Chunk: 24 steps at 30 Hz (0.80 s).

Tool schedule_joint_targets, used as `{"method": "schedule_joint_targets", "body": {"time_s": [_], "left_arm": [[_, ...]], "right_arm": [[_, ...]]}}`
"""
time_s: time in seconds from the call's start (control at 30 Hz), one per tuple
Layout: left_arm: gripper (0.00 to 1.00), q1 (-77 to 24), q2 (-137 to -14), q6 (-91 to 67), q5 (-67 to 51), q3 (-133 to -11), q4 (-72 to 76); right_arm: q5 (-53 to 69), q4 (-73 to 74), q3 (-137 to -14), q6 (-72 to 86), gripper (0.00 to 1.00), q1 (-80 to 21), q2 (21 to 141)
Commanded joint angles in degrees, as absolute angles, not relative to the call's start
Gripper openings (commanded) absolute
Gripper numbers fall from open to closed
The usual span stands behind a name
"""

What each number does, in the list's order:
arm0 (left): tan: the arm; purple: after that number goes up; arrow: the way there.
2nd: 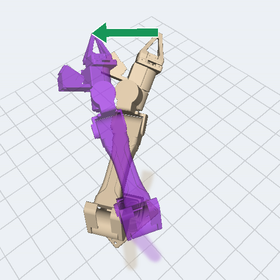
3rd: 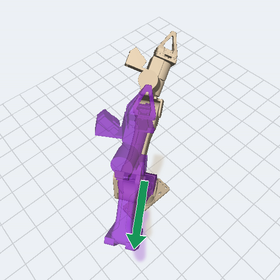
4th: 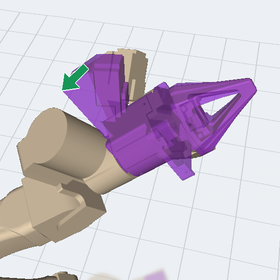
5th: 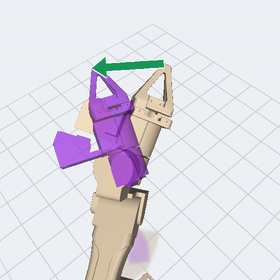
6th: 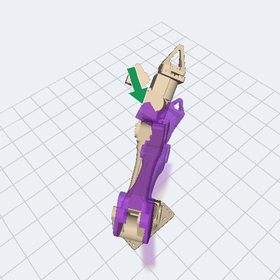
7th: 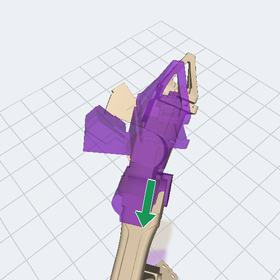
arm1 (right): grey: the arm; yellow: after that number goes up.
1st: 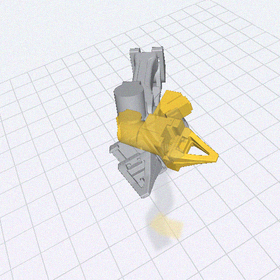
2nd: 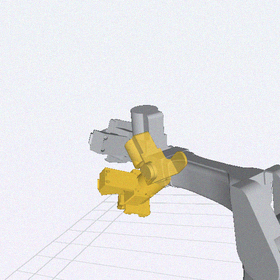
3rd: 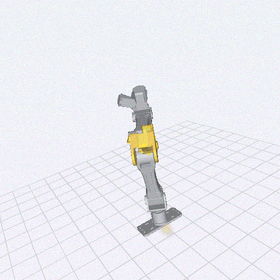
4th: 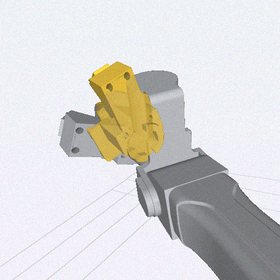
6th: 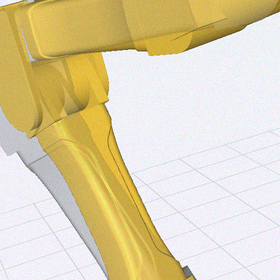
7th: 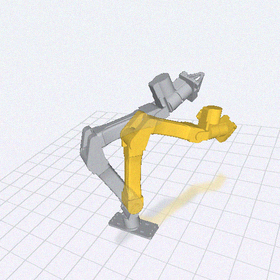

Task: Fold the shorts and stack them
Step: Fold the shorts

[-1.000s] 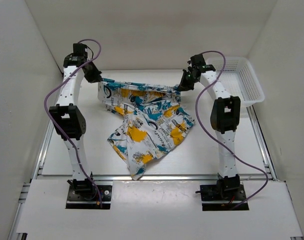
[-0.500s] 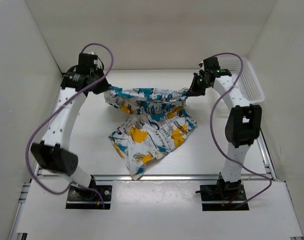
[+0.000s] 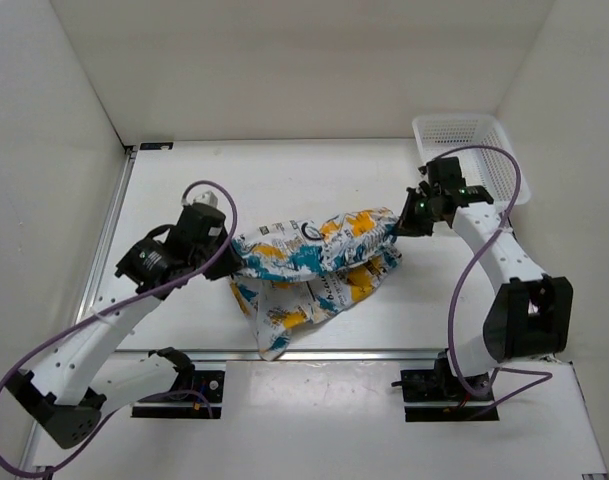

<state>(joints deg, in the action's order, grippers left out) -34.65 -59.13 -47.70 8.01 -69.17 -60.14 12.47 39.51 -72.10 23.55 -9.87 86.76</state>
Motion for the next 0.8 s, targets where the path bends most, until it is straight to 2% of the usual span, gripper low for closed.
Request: {"method": "schedule_joint_targets", "body": {"time_s": [0.0,0.2,0.23,0.27,0.3,0.33,0.37,0.43,0.5,0.53,0.57,0.6,0.67,0.73,0.77], "left_arm": [[0.10,-38.8,-54.9,-56.1,8.6,-65.9,-63.2],[0.10,-50.1,-52.5,-64.7,3.3,-57.8,-64.9],[0.12,-51.6,-52.5,-64.7,1.9,-56.9,-64.9],[0.25,-54.1,-53.2,-64.7,-0.9,-55.5,-64.9],[0.65,-55.0,-53.7,-64.1,-2.0,-55.5,-65.6],[0.88,-55.5,-54.3,-64.1,-2.0,-55.5,-67.3],[1.00,-55.5,-55.0,-63.5,-1.3,-56.8,-69.2],[1.00,-55.5,-57.2,-61.5,4.5,-62.7,-72.7],[1.00,-53.4,-60.0,-58.4,10.2,-69.4,-75.1],[1.00,-52.0,-61.0,-57.1,11.2,-70.9,-75.1],[0.95,-50.9,-62.0,-56.3,12.0,-71.9,-74.0],[0.84,-49.1,-64.1,-54.6,12.6,-72.5,-72.7],[0.72,-47.4,-66.2,-53.7,12.0,-71.6,-69.5],[0.71,-45.4,-69.4,-53.2,8.7,-67.5,-63.0],[0.77,-44.7,-70.7,-53.2,7.4,-65.9,-60.8]], "right_arm": [[8.7,41.2,-68.0,23.7,0.00,-9.8,81.6],[4.8,42.4,-60.0,25.5,0.00,-9.8,77.2],[3.9,42.4,-59.2,26.2,0.03,-9.8,77.2],[2.9,42.4,-58.5,26.2,0.19,-9.8,77.2],[2.4,42.4,-57.9,26.2,0.33,-9.8,77.2],[2.4,42.4,-57.9,26.2,0.48,-9.8,77.2],[2.4,42.4,-59.0,26.2,0.73,-9.8,77.2],[1.6,42.4,-60.5,26.2,0.85,-9.8,77.2],[0.3,43.5,-62.9,26.2,0.90,-9.8,77.2],[0.3,43.5,-63.5,26.2,0.90,-9.8,77.2],[0.3,43.5,-63.5,26.2,0.90,-9.8,77.2],[0.3,43.5,-64.2,25.7,0.86,-9.8,77.2],[1.6,43.5,-63.6,25.7,0.84,-9.8,77.2],[3.1,42.6,-61.5,25.7,0.87,-9.8,77.8],[5.8,41.4,-60.7,25.7,0.89,-9.8,77.8]]}}
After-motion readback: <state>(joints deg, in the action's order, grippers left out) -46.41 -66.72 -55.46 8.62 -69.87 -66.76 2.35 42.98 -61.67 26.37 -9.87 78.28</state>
